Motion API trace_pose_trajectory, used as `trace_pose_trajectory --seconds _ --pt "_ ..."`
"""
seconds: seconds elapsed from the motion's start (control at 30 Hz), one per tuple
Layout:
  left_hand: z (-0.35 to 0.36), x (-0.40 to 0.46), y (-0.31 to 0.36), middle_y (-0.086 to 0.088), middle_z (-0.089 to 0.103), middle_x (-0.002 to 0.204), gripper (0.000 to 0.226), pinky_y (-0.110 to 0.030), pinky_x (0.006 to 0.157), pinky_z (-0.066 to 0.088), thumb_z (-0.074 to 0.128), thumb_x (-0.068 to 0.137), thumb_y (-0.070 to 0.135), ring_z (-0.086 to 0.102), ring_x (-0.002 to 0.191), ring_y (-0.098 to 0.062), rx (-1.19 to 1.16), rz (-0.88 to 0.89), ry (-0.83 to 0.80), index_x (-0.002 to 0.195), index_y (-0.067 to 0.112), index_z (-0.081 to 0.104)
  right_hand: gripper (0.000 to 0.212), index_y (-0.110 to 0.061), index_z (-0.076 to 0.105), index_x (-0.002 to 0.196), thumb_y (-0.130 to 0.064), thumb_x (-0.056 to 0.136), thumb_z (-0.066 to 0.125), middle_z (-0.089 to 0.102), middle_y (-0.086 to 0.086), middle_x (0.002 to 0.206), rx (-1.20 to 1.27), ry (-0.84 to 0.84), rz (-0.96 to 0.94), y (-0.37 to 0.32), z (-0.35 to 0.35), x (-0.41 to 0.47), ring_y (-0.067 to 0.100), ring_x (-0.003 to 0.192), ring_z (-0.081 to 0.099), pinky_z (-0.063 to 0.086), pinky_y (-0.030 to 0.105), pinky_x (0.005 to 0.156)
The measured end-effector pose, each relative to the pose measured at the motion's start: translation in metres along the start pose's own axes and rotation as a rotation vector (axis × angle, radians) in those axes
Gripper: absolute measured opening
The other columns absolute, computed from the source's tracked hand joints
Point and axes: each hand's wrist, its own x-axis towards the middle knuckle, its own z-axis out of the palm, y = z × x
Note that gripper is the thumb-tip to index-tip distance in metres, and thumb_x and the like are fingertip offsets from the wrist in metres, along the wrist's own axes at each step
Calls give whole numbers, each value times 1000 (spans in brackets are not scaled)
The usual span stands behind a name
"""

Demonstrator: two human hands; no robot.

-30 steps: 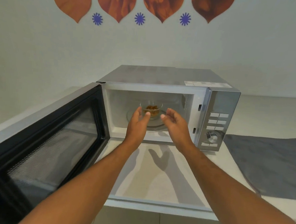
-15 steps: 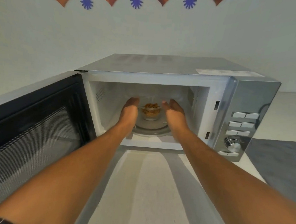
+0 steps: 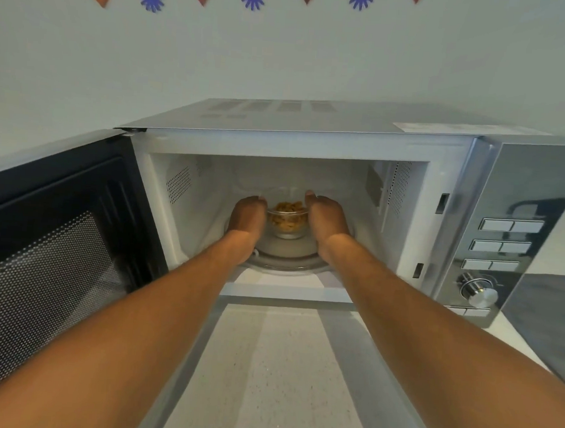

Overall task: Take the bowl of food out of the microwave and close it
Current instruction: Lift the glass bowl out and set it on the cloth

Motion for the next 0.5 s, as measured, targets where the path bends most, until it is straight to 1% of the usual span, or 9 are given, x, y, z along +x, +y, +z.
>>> trace_pose_trajectory --seconds 0.07,0.13,0.2,0.23,0.27,0.3,0.37,0.43,0.5 --pt "0 -2 0 -17 54 83 36 -37 70 42 45 94 11 51 79 -31 -61 -17 -6 59 15 50 31 -12 65 83 -31 100 47 67 7 95 44 12 28 0 1 0 21 83 61 41 29 78" --pt "-1 -5 0 -17 58 88 33 -40 76 45 45 95 10 55 86 -32 -102 -36 -9 63 14 54 32 -14 62 73 -27 99 48 66 3 85 87 13 60 -2 1 -3 14 75 59 42 30 72" --pt "-2 -9 2 -18 65 100 31 -45 89 52 44 97 14 62 97 -36 -142 -66 3 70 14 60 30 -16 61 73 -26 98 49 65 1 80 104 4 93 -3 0 -7 15 75 59 44 30 66" --pt "-2 -11 3 -18 67 106 31 -46 96 52 44 98 15 64 103 -37 -158 -75 11 72 14 61 27 -16 62 75 -26 98 49 66 1 81 109 -10 103 -6 -1 -10 18 79 61 46 30 67" --pt "-3 -14 4 -17 67 109 31 -47 100 52 44 98 17 64 106 -36 -170 -83 17 73 14 61 24 -16 64 80 -27 97 50 68 3 86 111 -29 109 -9 -3 -14 22 86 63 50 33 74" --pt "-3 -18 6 -16 67 109 31 -44 99 52 44 98 18 64 106 -35 -181 -88 21 73 14 61 21 -16 66 90 -29 97 51 70 6 94 104 -49 109 -12 -4 -18 25 94 64 53 37 84" --pt "-4 -33 7 -13 66 103 28 -35 85 50 45 98 20 62 96 -29 -219 -97 32 79 14 64 27 -12 66 112 -31 95 57 70 9 112 91 -83 111 -19 -9 -32 30 106 63 51 45 98" --pt "-5 -54 7 -9 67 100 25 -31 70 45 48 94 22 59 87 -23 -319 -99 51 94 12 71 33 -7 63 121 -21 91 65 68 10 115 139 -127 95 -21 -18 -46 30 108 63 51 44 98" --pt "-7 -79 9 -8 71 104 30 -30 64 45 47 92 20 61 87 -22 -403 -88 73 109 12 71 47 -4 59 129 -7 84 72 67 12 118 214 -186 96 -20 -29 -64 31 112 60 51 44 98"
